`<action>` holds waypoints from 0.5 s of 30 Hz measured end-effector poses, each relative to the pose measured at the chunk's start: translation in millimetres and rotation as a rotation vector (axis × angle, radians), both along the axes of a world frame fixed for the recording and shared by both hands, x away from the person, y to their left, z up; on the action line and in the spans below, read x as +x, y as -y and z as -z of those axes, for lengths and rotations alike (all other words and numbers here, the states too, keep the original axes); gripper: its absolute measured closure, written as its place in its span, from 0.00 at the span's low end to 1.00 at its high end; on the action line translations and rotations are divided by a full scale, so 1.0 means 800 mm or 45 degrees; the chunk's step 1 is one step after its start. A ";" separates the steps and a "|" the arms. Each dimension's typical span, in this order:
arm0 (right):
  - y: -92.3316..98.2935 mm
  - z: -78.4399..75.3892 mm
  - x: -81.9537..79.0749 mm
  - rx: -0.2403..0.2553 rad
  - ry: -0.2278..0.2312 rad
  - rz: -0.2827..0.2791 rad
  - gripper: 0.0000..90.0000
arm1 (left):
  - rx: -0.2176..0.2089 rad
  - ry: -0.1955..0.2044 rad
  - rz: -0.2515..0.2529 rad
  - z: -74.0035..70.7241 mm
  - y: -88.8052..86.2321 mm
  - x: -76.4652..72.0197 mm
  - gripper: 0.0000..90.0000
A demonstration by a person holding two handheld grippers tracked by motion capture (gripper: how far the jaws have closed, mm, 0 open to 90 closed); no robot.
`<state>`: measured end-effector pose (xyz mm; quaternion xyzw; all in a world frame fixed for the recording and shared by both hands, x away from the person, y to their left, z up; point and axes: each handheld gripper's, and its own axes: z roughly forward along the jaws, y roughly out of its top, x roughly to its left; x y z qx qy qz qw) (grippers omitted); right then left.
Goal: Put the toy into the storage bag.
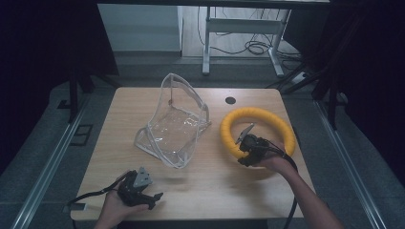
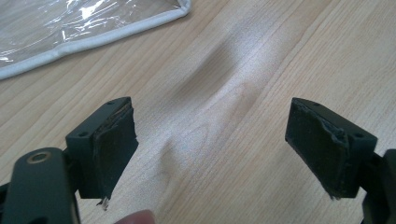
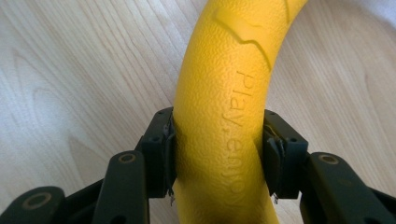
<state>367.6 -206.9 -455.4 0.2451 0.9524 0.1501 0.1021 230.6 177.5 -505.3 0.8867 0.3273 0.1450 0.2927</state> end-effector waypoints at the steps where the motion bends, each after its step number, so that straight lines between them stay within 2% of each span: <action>1: 0.000 -0.002 -0.001 0.008 0.000 0.006 0.58 | 0.001 -0.001 -0.001 0.000 0.000 0.000 0.18; 5: 0.001 -0.012 -0.003 0.037 0.006 0.007 0.58 | 0.000 0.000 0.001 0.000 0.000 0.000 0.18; 13: 0.004 -0.037 -0.005 0.156 0.039 0.010 0.58 | -0.001 -0.002 0.000 0.000 0.001 0.000 0.18; 15: 0.004 -0.041 -0.006 0.168 0.047 0.007 0.58 | -0.001 -0.002 0.001 0.000 0.001 0.000 0.18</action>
